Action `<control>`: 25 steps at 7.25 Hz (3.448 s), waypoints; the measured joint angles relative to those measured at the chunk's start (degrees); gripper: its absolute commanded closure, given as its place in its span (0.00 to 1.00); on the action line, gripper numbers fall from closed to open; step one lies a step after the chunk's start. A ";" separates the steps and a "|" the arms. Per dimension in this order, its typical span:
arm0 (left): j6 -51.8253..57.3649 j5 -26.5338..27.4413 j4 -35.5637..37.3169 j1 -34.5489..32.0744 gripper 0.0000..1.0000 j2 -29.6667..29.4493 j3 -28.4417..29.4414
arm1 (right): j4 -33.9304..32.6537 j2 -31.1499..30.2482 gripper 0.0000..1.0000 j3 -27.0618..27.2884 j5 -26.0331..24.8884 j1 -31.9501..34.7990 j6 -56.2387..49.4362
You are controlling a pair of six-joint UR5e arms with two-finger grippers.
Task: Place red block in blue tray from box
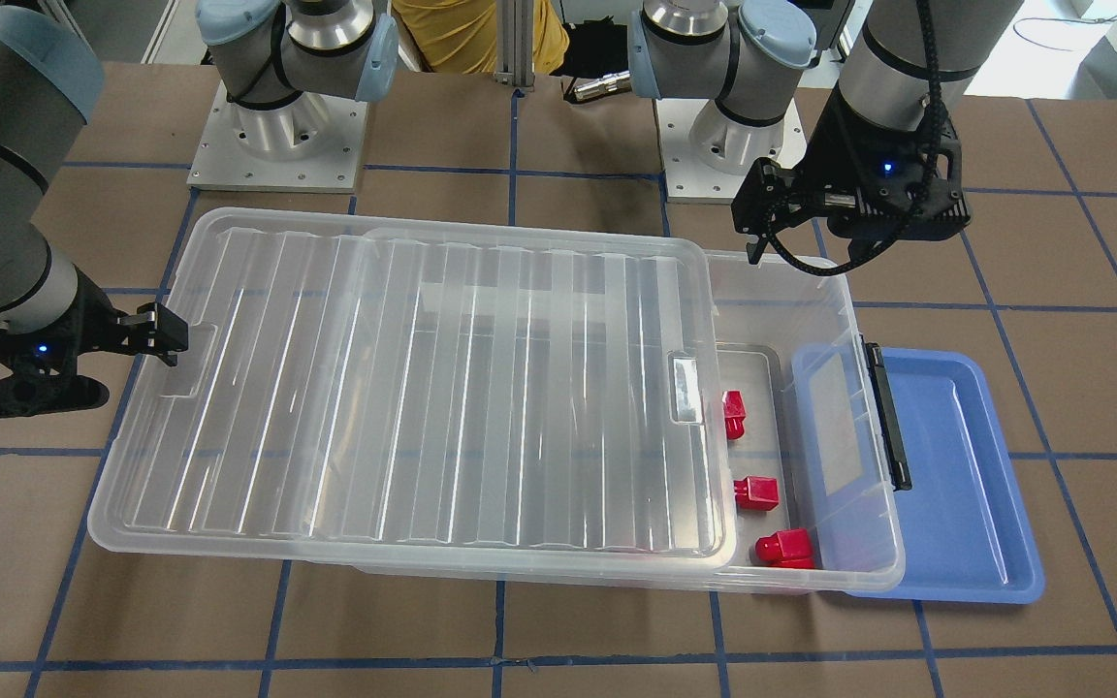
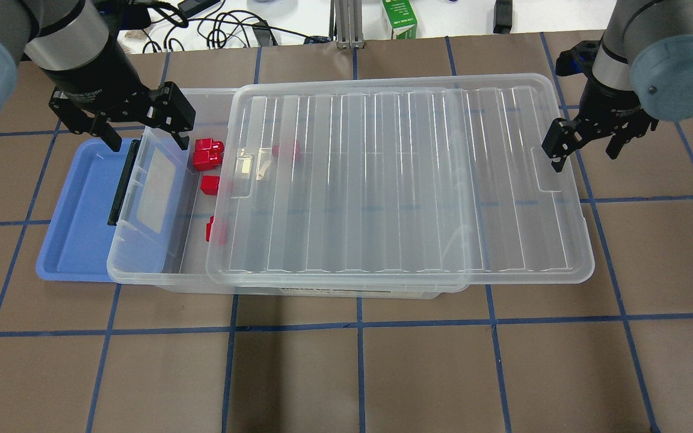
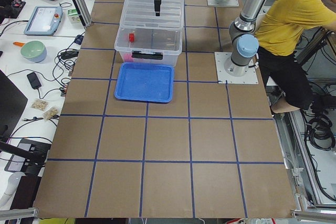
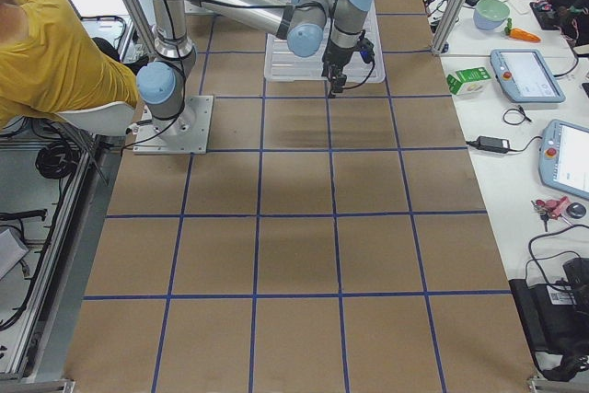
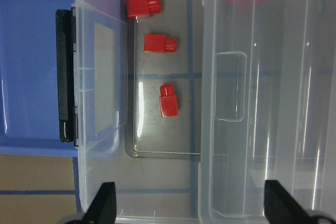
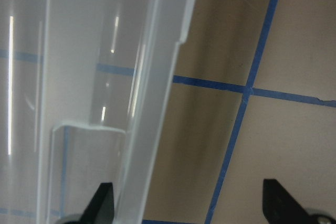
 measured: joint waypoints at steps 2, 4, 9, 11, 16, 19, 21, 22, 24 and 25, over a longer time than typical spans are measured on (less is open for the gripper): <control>0.03 0.02 0.00 0.00 0.00 -0.10 0.00 | 0.01 0.00 0.00 0.00 -0.65 -1.85 -2.79; 0.05 0.17 0.06 0.00 0.00 -0.19 0.00 | 0.01 -0.01 0.00 0.00 -0.76 -2.60 -3.77; 0.58 0.43 0.77 0.01 0.00 -0.31 -0.76 | 0.71 -4.21 0.00 -1.27 0.59 -2.32 -0.65; 1.93 0.23 3.69 0.04 0.00 -0.85 -5.35 | 6.35 -6.47 0.00 -4.93 2.49 -0.88 6.51; 4.92 -0.01 25.06 0.28 0.00 -4.78 -20.60 | 13.98 -7.18 0.00 -10.32 3.15 8.25 21.25; 5.41 -0.05 26.39 1.61 0.02 -6.33 -21.22 | 13.92 -7.04 0.00 -10.44 5.42 9.59 22.59; 5.27 -0.12 28.23 2.05 0.02 -7.23 -22.67 | 13.92 -7.12 0.00 -10.13 5.58 9.40 23.79; 5.39 -0.12 29.80 2.13 0.02 -7.54 -23.60 | 14.00 -7.28 0.00 -9.86 5.16 9.23 24.00; 5.40 -0.17 31.12 2.19 0.13 -8.28 -24.41 | 14.09 -7.35 0.00 -9.64 4.89 8.94 24.10; 5.30 -0.17 31.36 2.20 0.13 -8.65 -24.54 | 13.97 -7.34 0.00 -9.61 4.87 8.94 24.11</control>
